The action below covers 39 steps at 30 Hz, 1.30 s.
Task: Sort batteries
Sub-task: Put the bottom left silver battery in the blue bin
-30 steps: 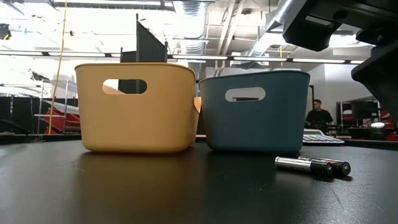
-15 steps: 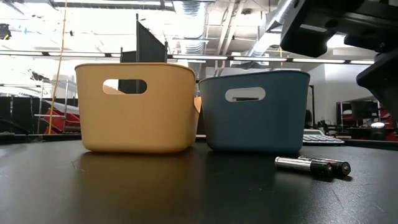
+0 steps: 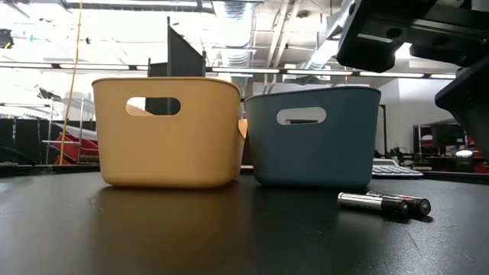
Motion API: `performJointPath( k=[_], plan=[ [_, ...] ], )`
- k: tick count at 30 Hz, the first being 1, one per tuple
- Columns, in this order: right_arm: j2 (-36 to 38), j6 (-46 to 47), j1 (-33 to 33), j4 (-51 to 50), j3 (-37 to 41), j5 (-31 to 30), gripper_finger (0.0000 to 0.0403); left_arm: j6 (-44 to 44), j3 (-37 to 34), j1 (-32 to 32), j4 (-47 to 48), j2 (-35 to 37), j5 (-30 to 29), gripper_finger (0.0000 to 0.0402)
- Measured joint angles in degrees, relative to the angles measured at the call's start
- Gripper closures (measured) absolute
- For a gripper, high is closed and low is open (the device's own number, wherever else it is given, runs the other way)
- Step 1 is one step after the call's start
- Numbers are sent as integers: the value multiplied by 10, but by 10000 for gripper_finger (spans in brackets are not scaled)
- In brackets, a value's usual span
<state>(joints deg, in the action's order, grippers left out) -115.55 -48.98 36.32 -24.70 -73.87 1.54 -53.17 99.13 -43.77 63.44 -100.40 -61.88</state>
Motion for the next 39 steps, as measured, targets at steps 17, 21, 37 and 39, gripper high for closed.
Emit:
performJointPath(
  k=[17, 21, 37, 39],
  plan=[
    [0, 0, 0, 0, 0, 0, 377, 0, 0, 0, 0, 0, 0, 229],
    [0, 0, 0, -1, -1, 0, 377, 0, 0, 0, 0, 0, 0, 229],
    [-2, 0, -2, -41, -28, -17, 378, 0, 0, 0, 0, 0, 0, 229],
    [-1, 0, -2, -41, -28, -17, 378, 0, 0, 0, 0, 0, 0, 229]
  ],
)
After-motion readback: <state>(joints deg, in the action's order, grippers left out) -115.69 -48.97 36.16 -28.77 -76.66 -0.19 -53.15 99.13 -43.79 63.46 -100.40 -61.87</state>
